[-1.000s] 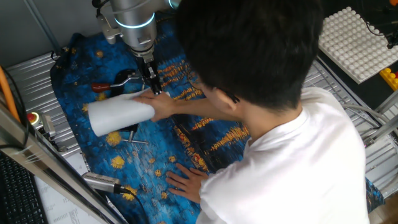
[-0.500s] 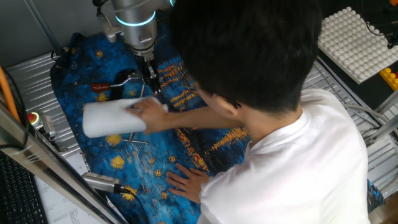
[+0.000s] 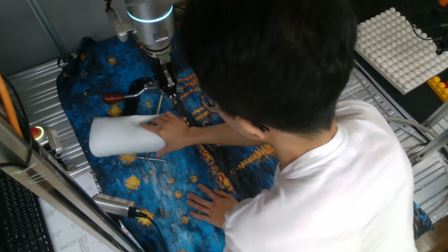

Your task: Pull up the lever

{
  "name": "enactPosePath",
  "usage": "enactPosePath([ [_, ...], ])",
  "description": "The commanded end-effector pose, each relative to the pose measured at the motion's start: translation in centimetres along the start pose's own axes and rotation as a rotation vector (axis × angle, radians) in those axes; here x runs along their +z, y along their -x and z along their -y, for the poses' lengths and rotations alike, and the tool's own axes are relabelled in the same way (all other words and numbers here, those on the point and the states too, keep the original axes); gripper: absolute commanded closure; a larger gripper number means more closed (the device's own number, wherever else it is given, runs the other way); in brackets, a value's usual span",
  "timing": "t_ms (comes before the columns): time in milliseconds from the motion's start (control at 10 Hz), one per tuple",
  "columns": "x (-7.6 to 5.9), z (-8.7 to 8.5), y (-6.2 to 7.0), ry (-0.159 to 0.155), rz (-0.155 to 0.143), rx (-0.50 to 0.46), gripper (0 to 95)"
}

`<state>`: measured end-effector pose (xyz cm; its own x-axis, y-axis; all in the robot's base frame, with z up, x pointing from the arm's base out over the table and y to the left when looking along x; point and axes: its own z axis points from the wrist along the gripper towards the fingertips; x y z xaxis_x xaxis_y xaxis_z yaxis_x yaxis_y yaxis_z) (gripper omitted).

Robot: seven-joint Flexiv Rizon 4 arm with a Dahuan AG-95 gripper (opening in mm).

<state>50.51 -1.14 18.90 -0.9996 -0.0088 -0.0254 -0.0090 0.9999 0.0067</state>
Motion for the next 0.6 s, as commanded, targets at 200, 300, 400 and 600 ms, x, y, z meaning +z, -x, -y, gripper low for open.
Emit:
enactPosePath([
  [200, -0.5, 0.1, 0.2, -0.005, 0.0, -0.001, 95.0],
  [300, -0.8, 0.2, 0.5, -0.008, 0.0, -0.001, 95.0],
  [400, -1.0, 0.3, 0.6, -0.006, -0.001, -0.001, 95.0],
  [600, -1.4, 0.4, 0.9, -0.006, 0.0, -0.001, 95.0],
])
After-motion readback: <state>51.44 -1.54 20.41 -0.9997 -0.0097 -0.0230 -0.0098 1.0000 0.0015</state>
